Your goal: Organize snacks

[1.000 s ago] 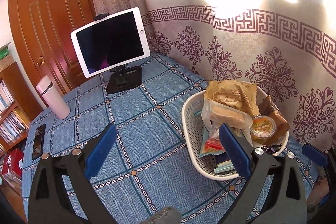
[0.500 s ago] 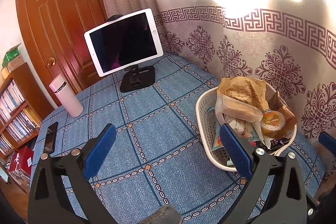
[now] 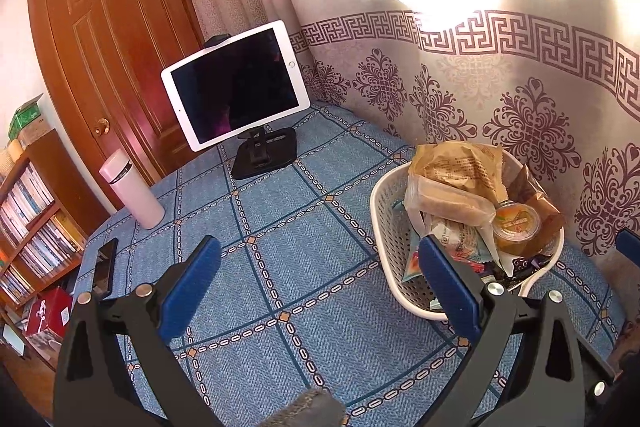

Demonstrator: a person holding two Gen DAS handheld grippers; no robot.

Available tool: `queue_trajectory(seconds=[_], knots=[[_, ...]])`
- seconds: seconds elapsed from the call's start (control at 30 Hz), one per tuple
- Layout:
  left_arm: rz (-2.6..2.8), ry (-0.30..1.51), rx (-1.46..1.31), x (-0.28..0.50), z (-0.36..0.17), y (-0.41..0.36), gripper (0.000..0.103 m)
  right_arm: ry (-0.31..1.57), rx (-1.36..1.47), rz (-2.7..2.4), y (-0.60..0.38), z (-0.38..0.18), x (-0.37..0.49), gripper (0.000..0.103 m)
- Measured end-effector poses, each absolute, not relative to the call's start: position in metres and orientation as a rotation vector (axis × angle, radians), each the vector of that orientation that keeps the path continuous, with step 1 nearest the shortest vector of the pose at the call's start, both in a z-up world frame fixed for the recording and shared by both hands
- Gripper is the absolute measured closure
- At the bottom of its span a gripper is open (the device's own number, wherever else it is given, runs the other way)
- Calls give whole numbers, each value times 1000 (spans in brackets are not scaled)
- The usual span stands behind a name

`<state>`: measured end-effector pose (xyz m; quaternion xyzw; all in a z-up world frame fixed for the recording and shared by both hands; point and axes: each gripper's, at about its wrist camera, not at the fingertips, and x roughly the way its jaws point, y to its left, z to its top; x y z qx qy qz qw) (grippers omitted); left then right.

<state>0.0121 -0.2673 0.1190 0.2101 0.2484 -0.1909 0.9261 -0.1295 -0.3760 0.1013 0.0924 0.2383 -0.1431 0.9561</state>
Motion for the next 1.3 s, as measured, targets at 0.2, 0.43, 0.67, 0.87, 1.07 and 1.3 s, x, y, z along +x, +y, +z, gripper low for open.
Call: queue_trajectory(seconds=[0.2,0.43,0.67,0.87,1.07,1.3], knots=[[-391,511,441,10,118,-269,3,492,180,-286,-376,100,-127,5],[-374,497,460,8,118,-271,3,493,184,-290,-379,100,-124,5],[-388,492,470,5,117,-274,3,499,184,-291,-382,100,-123,5],[-392,494,479,4,116,-277,3,504,183,-289,-383,98,-120,5],[-387,508,481,7,113,-279,3,505,190,-292,-385,97,-119,5],[-392,504,489,6,111,-284,3,515,195,-294,-387,94,-118,5]])
